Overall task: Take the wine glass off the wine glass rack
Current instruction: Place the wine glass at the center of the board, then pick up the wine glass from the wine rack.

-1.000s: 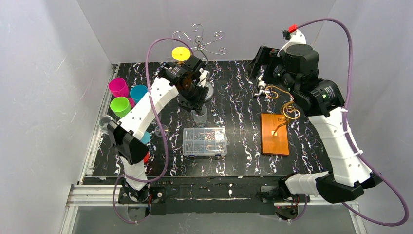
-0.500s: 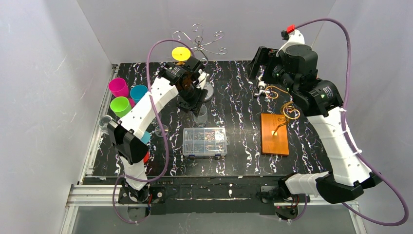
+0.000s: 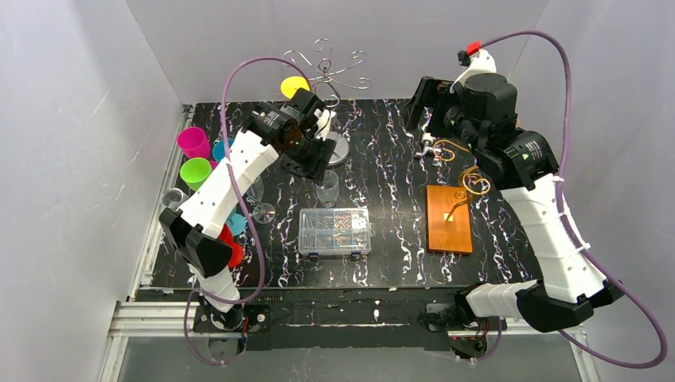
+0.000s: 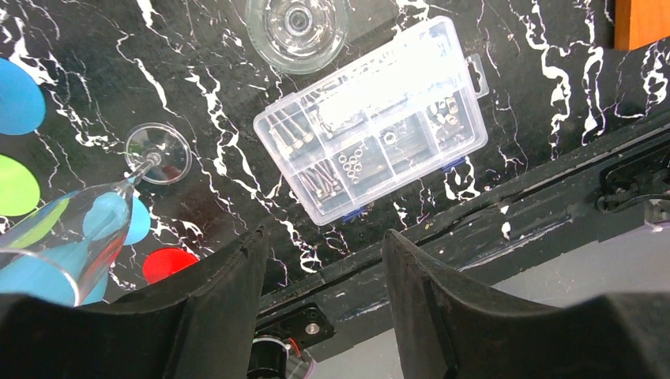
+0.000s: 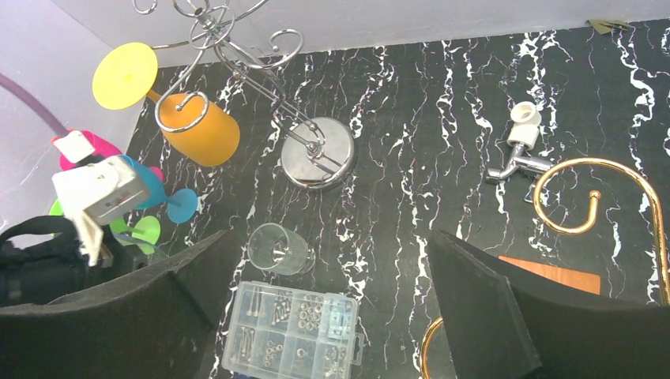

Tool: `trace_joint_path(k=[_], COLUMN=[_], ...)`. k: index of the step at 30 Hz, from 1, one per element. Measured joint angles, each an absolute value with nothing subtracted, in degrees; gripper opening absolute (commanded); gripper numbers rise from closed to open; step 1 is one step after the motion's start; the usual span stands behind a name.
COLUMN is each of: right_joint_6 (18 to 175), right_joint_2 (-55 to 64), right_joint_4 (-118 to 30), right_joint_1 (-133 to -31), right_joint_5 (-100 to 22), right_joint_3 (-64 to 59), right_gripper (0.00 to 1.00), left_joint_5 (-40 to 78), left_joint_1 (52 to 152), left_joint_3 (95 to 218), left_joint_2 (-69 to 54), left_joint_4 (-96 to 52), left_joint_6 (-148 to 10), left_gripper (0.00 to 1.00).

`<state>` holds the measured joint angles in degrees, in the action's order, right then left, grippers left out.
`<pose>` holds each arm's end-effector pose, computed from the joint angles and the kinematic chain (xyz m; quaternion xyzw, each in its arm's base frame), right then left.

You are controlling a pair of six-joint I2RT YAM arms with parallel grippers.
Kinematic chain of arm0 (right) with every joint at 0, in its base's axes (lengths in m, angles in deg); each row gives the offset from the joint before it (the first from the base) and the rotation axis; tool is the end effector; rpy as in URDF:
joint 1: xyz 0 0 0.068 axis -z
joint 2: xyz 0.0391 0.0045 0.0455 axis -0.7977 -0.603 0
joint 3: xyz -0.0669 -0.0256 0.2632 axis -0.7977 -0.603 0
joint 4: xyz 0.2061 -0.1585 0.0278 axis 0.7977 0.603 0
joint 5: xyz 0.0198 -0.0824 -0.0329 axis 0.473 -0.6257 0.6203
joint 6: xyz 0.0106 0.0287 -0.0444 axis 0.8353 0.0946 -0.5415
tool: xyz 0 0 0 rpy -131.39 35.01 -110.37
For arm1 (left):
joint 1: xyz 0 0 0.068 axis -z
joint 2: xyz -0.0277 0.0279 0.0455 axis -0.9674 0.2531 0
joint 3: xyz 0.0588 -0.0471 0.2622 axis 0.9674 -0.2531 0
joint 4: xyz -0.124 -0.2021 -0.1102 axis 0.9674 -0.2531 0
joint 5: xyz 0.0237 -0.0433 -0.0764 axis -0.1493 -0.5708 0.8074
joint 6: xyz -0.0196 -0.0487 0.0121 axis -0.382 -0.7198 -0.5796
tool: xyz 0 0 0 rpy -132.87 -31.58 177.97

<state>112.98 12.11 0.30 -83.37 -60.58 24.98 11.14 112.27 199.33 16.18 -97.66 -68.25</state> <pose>0.2056 0.1108 0.5122 0.0282 0.7897 0.1872 0.5835 0.2729 -0.2055 0.4031 0.2212 0.9363 -0.1122 0.2486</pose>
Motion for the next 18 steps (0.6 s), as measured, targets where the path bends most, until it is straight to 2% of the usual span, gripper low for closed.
trace_joint_path(k=[11, 16, 18], right_joint_6=[113.0, 113.0, 113.0], right_joint_2=[11.8, 11.2, 10.9], right_joint_4=[-0.2, -0.3, -0.2], right_joint_1=[-83.4, -83.4, -83.4], right_joint_5=[-60.6, -60.6, -60.6], right_joint_3=[24.2, 24.2, 24.2], right_gripper=[1.0, 1.0, 1.0], left_joint_5=[8.4, 3.1, 0.0], left_joint_1=[112.2, 112.2, 112.2], left_joint_3=[203.2, 208.3, 211.3], left_joint_2=[13.1, 11.5, 10.5], left_joint_4=[-97.2, -96.3, -95.8], left_joint_6=[-71.5, -75.3, -77.4], left_gripper=[0.61, 0.65, 0.7])
